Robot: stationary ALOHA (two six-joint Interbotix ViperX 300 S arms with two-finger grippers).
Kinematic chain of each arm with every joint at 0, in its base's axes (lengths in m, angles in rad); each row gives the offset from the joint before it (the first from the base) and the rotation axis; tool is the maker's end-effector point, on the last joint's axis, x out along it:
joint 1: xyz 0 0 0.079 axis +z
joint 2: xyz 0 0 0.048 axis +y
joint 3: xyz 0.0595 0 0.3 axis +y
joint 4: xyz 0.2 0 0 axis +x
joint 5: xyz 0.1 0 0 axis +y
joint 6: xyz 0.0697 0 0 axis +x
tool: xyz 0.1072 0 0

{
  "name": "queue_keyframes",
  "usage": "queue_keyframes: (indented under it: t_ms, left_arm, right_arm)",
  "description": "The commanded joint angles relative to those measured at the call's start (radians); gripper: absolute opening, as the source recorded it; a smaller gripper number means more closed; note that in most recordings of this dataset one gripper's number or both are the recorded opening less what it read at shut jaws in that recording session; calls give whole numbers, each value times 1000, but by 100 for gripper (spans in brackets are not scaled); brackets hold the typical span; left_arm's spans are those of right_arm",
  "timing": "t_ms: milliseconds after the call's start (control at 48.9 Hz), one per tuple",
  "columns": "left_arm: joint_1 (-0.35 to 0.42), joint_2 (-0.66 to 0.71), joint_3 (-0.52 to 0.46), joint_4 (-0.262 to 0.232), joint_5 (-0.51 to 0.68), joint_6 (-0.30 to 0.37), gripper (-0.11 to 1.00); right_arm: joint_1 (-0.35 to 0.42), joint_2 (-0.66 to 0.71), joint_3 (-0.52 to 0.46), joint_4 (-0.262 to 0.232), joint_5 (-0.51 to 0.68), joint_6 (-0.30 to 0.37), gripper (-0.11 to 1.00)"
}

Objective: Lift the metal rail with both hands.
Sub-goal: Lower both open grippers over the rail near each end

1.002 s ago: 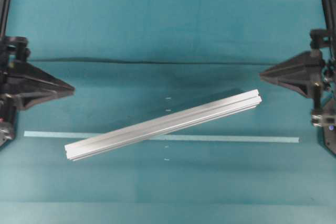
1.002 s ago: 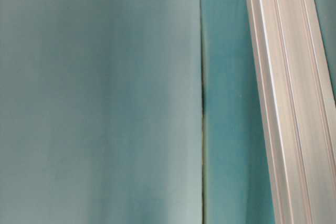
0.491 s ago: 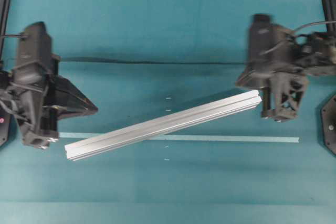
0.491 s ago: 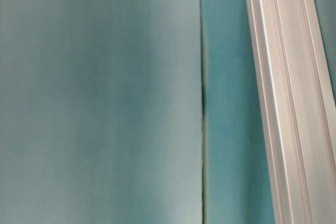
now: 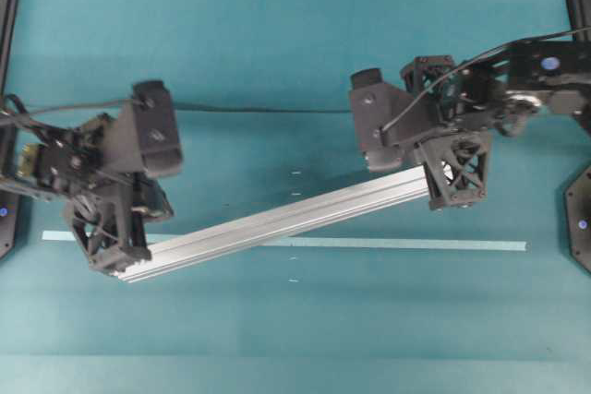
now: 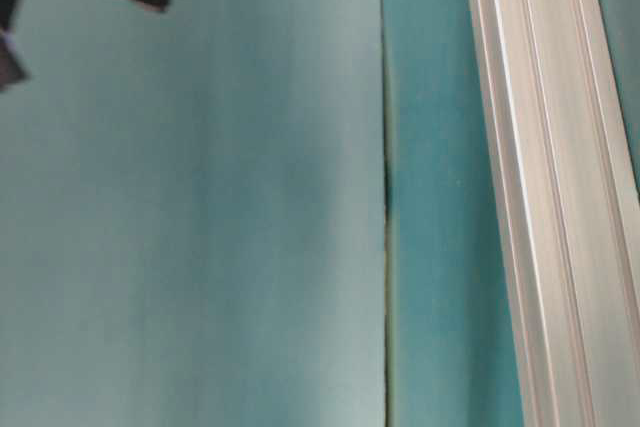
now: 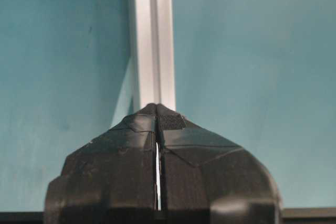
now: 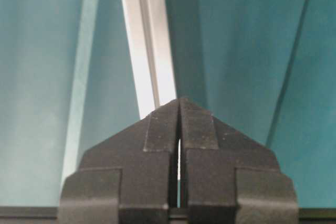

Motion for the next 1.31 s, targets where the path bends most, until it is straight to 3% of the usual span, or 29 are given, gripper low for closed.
queue_keyframes:
  t_ms: [0,266,409,491,573,655,716,798,1289]
  left_arm:
    - [-15,5,-28,3,-3,-3,-4]
    - [-20,28,-37,3,-5,-11,-2]
    - [-20,35,-35,3,-3,-38,7]
    - [-20,41,-32,3,-3,-54,22]
    - [-28,52,-31,2,-2,-64,46]
    - [-32,64,-35,3,-2,-67,71]
    - [-35,71,-35,3,-6,-66,88]
    - [-35,75,-37,3,-8,-64,98]
    - [-35,153,-57,3,-8,-71,99]
  right_arm:
    - [3,9,-5,0,2,-6,-2]
    - [3,29,-5,-2,-2,-103,9]
    - [3,46,-5,0,0,-129,36]
    - [3,55,-3,-2,-5,-124,60]
    - [3,61,-3,-3,-17,-124,83]
    - [3,64,-3,-17,-31,-124,97]
    - [3,64,-2,-23,-40,-124,100]
    - [3,64,-3,-29,-43,-124,99]
    - [3,80,44,-29,-78,-121,99]
